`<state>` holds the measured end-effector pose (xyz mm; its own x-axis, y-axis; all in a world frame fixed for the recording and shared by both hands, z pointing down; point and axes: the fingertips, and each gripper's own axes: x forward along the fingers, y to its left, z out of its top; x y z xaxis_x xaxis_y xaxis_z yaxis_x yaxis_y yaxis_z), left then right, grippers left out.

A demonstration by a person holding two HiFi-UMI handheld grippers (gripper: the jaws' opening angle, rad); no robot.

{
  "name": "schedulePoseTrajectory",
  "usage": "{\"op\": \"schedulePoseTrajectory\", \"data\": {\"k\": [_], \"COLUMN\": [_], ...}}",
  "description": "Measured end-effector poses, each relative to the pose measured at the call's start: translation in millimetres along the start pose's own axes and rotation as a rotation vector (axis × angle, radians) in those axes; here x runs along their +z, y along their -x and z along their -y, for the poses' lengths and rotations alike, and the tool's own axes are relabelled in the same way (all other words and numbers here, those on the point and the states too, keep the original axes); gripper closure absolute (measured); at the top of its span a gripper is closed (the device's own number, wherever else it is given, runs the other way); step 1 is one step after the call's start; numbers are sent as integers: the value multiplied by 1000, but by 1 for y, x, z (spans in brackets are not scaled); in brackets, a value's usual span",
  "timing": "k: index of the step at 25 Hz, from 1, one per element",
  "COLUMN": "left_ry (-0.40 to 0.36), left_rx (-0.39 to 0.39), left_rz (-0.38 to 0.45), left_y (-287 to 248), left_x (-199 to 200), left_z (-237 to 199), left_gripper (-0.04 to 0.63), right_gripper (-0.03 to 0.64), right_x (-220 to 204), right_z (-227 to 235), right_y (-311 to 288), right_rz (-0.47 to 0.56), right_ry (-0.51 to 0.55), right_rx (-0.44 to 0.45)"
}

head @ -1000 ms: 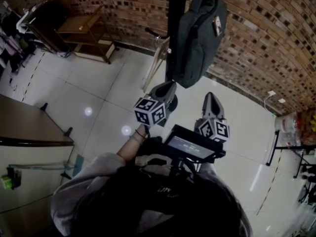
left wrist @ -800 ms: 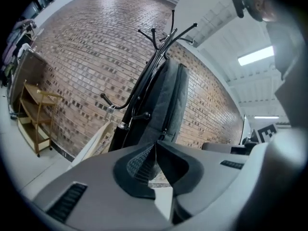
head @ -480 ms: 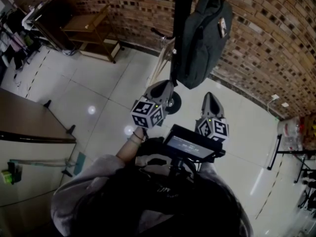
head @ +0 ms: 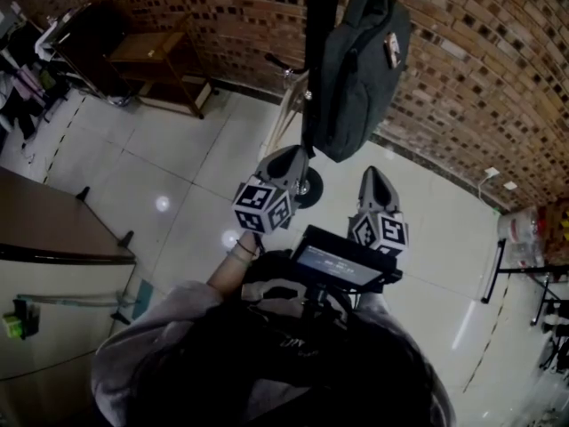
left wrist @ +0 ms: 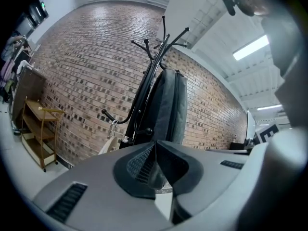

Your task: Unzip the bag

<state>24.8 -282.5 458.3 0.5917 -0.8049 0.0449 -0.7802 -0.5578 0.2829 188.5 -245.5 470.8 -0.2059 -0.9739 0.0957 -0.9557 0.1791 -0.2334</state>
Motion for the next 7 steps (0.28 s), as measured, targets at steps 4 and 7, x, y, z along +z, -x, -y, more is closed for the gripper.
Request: {"op": "schedulePoseTrajectory", "data": {"k": [4, 7], "left_ry": [1, 2], "left_rx": [0, 2], "left_rz": [2, 1], "left_y": [3, 5], "left_x": [-1, -3], "left_z": [2, 2], "left_gripper": [584, 584], "right_gripper": [620, 620], "right_x": [-1, -2], "right_z": [-1, -2], "right_y": [4, 6], "right_rz": [0, 3], "right_ry": [-2, 1], "right_rx": [-1, 0]}}
